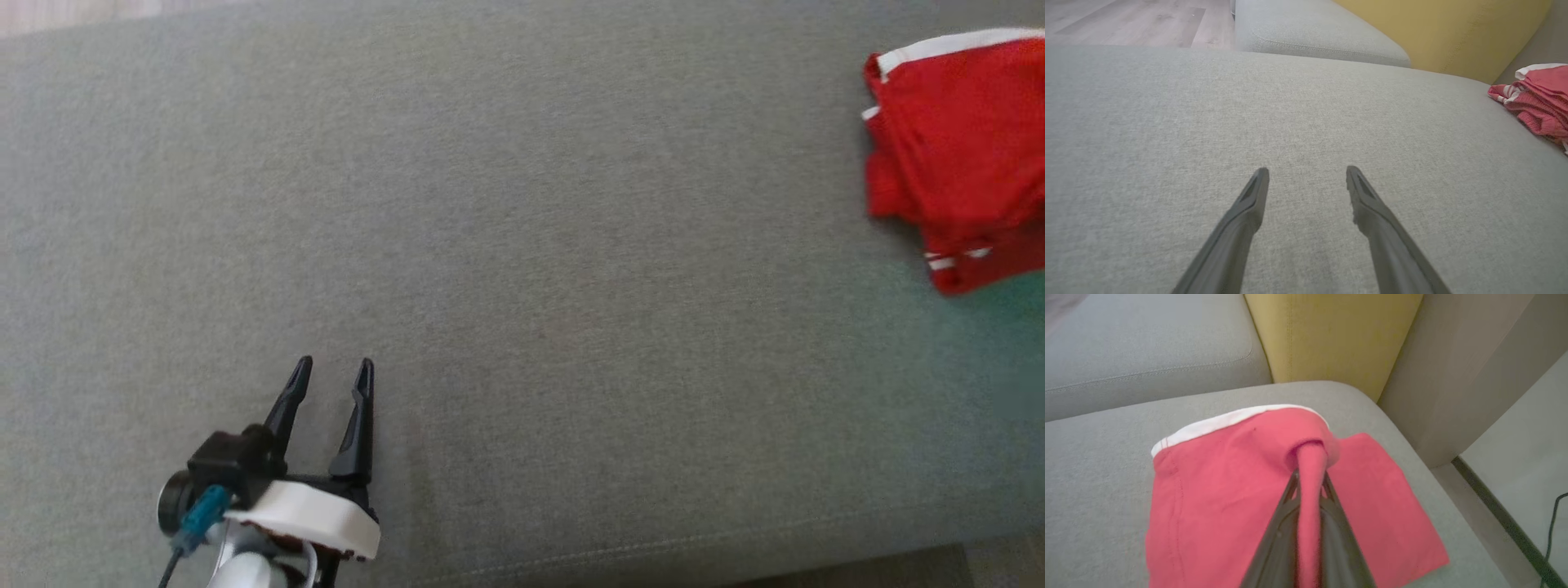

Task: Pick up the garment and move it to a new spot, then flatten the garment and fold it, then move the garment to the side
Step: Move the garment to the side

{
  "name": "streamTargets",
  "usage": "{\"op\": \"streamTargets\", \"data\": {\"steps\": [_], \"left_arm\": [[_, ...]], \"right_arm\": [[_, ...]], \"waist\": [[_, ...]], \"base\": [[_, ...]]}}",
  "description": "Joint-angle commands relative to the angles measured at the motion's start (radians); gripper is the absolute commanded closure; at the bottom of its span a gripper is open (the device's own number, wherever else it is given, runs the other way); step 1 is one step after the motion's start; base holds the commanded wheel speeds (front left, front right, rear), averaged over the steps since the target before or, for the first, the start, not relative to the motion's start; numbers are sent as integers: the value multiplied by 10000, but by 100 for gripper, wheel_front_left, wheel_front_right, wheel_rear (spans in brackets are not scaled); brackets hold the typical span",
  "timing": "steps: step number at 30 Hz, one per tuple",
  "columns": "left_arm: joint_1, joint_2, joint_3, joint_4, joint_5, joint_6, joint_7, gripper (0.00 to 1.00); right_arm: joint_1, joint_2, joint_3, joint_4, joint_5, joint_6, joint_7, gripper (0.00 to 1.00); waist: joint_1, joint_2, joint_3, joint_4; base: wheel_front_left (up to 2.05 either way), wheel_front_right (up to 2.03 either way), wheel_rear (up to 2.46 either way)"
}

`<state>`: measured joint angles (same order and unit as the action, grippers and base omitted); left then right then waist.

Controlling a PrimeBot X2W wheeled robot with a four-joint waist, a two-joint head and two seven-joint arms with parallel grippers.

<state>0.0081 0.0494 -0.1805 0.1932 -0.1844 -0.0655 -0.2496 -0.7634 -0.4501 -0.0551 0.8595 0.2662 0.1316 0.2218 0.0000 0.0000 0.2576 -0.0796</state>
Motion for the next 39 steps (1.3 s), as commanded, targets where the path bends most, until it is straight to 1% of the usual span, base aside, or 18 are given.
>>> {"op": "streamTargets", "data": {"steps": [1,2,3,4,7,10,11,14,20,25,26,29,33,34,35,39], "left_arm": [[-253,8,334,-340,73,-5,-122,0],[-246,8,348,-352,78,3,-122,0],[-236,8,356,-361,82,5,-122,0],[-225,8,373,-371,104,4,-122,0],[-195,8,477,-413,109,34,-122,0],[-229,8,569,-481,33,84,-122,0],[-223,8,651,-565,-48,154,-122,0],[-236,8,747,-732,-202,286,-122,0],[-81,8,1011,-853,-382,637,-122,0],[228,8,1109,-733,-460,759,-122,0],[228,8,1109,-733,-460,759,-122,0],[371,8,1136,-662,-459,709,-122,0],[461,8,1222,-495,-304,541,-122,0],[475,8,1257,-422,-210,490,-122,0],[507,8,1381,-279,-99,481,-122,0],[599,8,1516,-46,-17,453,-122,0]], "right_arm": [[-389,-330,-43,-235,-221,-9,-271,88],[-508,-387,-211,-85,-451,-9,-472,58],[-619,-486,-364,83,-723,-9,-686,10],[-707,-562,-481,230,-1046,-9,-897,0],[-924,-703,-1048,470,-2213,-9,-1580,0],[-1032,-643,-1395,429,-3178,-9,-2234,0],[-946,-377,-1725,256,-3543,-9,-2689,0],[-743,35,-1973,-218,-3768,-9,-3181,0],[421,894,-1700,-1571,-3480,-9,-3961,0],[2228,1835,-1194,-3408,-2856,-9,-4273,0],[2228,1835,-1194,-3408,-2856,-9,-4273,0],[3551,2233,-1008,-4456,-2598,-9,-4379,0],[5172,3168,-955,-5696,-2420,-9,-4508,0],[5572,3339,-891,-5924,-2465,-9,-4551,0],[6309,3598,-646,-6154,-2430,-9,-4637,0],[7438,3862,-133,-6099,-2226,-9,-4761,0]], "waist": [[0,0,133,155],[0,0,173,220],[0,0,210,284],[0,0,237,331],[0,0,300,398],[0,0,262,437],[0,0,85,426],[0,0,-3,395],[0,0,-575,402],[0,0,-1109,548],[0,0,-1109,548],[0,0,-1428,752],[0,0,-1696,954],[0,0,-1773,1007],[0,0,-1925,1094],[0,0,-2211,1289]], "base": [[0,0,0],[0,0,0],[0,0,0],[0,0,0],[0,0,0],[0,0,0],[0,0,0],[0,0,0],[0,0,0],[0,0,0],[0,0,0],[0,0,0],[0,0,0],[0,0,0],[0,0,0],[0,0,0]]}}
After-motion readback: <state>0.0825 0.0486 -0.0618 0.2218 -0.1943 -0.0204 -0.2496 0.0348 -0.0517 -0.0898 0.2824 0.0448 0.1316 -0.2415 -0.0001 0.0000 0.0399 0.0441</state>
